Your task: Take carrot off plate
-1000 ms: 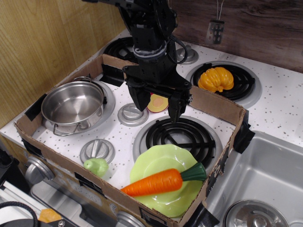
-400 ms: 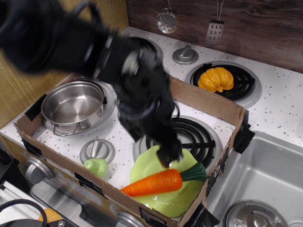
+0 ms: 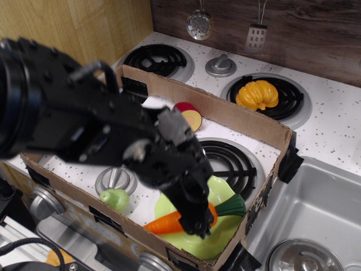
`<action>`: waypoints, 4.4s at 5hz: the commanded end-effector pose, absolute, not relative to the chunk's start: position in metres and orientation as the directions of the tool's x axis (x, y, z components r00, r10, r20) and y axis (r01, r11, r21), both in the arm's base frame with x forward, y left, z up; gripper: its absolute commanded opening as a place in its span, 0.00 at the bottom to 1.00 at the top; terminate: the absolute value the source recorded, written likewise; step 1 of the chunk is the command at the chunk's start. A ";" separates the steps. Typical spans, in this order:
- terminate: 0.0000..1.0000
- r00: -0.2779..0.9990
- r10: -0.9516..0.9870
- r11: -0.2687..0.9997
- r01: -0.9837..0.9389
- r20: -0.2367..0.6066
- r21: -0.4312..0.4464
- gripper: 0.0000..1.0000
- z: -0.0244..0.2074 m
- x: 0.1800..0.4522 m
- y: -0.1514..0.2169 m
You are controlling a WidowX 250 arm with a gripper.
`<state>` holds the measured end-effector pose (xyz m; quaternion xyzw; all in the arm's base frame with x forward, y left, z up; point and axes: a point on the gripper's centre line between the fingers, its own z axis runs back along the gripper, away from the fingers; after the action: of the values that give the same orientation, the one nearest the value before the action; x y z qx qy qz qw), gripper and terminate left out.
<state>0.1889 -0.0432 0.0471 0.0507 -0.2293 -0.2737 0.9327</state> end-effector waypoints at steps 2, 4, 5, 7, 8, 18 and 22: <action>0.00 0.674 -0.611 0.786 0.577 0.415 0.221 1.00 0.024 0.194 -0.037; 0.00 0.671 -0.603 0.791 0.571 0.431 0.218 0.00 0.012 0.190 -0.038; 0.00 0.674 -0.610 0.789 0.565 0.416 0.242 0.00 0.015 0.190 -0.038; 0.00 0.734 -0.565 0.821 0.549 0.376 0.161 0.00 0.041 0.198 -0.043; 0.00 0.748 -0.575 0.815 0.561 0.332 0.147 0.00 0.061 0.210 -0.041; 0.00 0.503 -0.847 0.531 0.802 0.172 0.273 1.00 0.042 0.325 -0.016; 0.00 0.623 -0.768 0.631 0.693 0.152 0.349 1.00 0.103 0.317 -0.053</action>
<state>0.3077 -0.0548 0.0889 0.1193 -0.1153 -0.4067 0.8984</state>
